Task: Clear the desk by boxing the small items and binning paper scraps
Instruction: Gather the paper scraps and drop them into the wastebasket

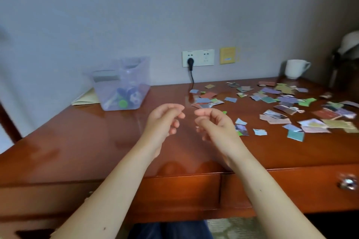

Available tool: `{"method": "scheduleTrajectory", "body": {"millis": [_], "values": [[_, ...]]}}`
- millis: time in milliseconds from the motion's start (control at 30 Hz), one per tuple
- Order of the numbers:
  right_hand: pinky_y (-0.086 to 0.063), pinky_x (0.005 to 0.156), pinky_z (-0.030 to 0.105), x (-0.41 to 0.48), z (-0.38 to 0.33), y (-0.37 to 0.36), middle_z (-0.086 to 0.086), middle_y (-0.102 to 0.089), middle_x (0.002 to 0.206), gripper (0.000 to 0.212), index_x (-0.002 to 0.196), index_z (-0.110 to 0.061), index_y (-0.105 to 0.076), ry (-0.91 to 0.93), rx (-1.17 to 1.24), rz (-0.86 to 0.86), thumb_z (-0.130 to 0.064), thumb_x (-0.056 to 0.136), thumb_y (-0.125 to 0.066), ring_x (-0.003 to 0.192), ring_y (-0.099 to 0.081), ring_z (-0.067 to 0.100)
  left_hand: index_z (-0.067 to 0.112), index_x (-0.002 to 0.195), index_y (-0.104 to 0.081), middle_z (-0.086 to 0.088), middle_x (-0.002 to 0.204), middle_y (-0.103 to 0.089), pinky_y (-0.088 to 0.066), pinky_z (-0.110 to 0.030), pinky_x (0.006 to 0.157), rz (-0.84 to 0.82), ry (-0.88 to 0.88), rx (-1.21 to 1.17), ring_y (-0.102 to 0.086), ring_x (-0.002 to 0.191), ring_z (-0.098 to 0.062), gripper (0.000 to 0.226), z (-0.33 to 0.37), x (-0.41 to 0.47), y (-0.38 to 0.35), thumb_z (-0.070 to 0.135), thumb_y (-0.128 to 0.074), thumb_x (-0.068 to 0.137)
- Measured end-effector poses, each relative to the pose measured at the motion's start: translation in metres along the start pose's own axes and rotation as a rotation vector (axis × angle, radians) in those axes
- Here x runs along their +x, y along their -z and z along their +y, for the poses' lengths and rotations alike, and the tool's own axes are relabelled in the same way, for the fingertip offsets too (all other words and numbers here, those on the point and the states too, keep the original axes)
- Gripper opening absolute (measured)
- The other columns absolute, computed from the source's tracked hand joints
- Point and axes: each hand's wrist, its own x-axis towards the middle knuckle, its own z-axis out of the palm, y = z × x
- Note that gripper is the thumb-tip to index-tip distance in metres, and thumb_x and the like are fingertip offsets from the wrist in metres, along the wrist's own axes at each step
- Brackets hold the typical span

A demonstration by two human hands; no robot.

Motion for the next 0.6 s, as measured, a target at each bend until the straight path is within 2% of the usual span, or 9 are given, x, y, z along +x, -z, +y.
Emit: {"method": "scheduleTrajectory", "body": {"millis": [167, 267, 333, 400, 467, 533, 600], "values": [[-0.043, 0.059, 0.011, 0.007, 0.009, 0.044, 0.000, -0.061, 0.086, 0.017, 0.105, -0.015, -0.065, 0.019, -0.211, 0.046, -0.007, 0.090, -0.060, 0.070, -0.056, 0.004, 0.020, 0.091, -0.070, 0.004, 0.077, -0.068, -0.041, -0.023, 0.057, -0.155, 0.039, 0.124, -0.052, 0.062, -0.009, 0.016, -0.014, 0.010, -0.037, 0.011, -0.057, 0.089], [-0.048, 0.070, 0.022, 0.012, 0.017, 0.066, -0.001, -0.063, 0.085, 0.015, 0.098, -0.020, -0.065, 0.028, -0.421, 0.057, -0.013, 0.086, -0.067, 0.073, -0.056, 0.010, 0.024, 0.093, -0.070, 0.007, 0.080, -0.067, -0.042, -0.020, 0.059, -0.268, 0.009, 0.287, -0.055, 0.068, -0.006, 0.014, -0.023, 0.019, -0.049, 0.015, -0.060, 0.088], [-0.050, 0.075, 0.029, 0.015, 0.020, 0.076, -0.004, -0.063, 0.086, 0.015, 0.096, -0.023, -0.064, -0.023, -0.623, -0.005, -0.018, 0.083, -0.070, 0.076, -0.058, 0.012, 0.027, 0.096, -0.068, 0.010, 0.088, -0.067, -0.044, -0.017, 0.062, -0.336, -0.049, 0.423, -0.059, 0.075, -0.003, 0.013, -0.028, 0.025, -0.055, 0.019, -0.061, 0.089], [-0.049, 0.073, 0.026, 0.018, 0.021, 0.082, -0.003, -0.061, 0.094, 0.019, 0.098, -0.026, -0.064, -0.099, -0.769, -0.097, -0.022, 0.082, -0.072, 0.080, -0.058, 0.011, 0.031, 0.098, -0.066, 0.011, 0.096, -0.067, -0.051, -0.021, 0.070, -0.393, -0.102, 0.549, -0.062, 0.085, -0.005, 0.015, -0.034, 0.035, -0.057, 0.019, -0.061, 0.090], [-0.045, 0.067, 0.021, 0.021, 0.021, 0.084, -0.002, -0.058, 0.101, 0.023, 0.100, -0.028, -0.064, -0.143, -0.806, -0.152, -0.026, 0.080, -0.074, 0.080, -0.055, 0.008, 0.035, 0.100, -0.064, 0.013, 0.103, -0.065, -0.055, -0.028, 0.081, -0.456, -0.140, 0.668, -0.062, 0.088, -0.007, 0.019, -0.039, 0.044, -0.058, 0.020, -0.061, 0.089], [-0.041, 0.064, 0.020, 0.026, 0.019, 0.084, -0.002, -0.055, 0.104, 0.027, 0.101, -0.031, -0.063, -0.185, -0.818, -0.188, -0.030, 0.077, -0.076, 0.081, -0.055, 0.008, 0.038, 0.106, -0.062, 0.015, 0.111, -0.060, -0.054, -0.028, 0.080, -0.502, -0.178, 0.792, -0.060, 0.086, -0.005, 0.023, -0.044, 0.052, -0.059, 0.023, -0.062, 0.089], [-0.039, 0.062, 0.019, 0.031, 0.016, 0.083, -0.004, -0.053, 0.102, 0.032, 0.102, -0.030, -0.062, -0.255, -0.832, -0.231, -0.031, 0.075, -0.078, 0.081, -0.054, 0.008, 0.036, 0.115, -0.060, 0.015, 0.120, -0.050, -0.046, -0.020, 0.071, -0.529, -0.203, 0.901, -0.056, 0.084, -0.005, 0.027, -0.047, 0.057, -0.060, 0.027, -0.062, 0.090]]}}
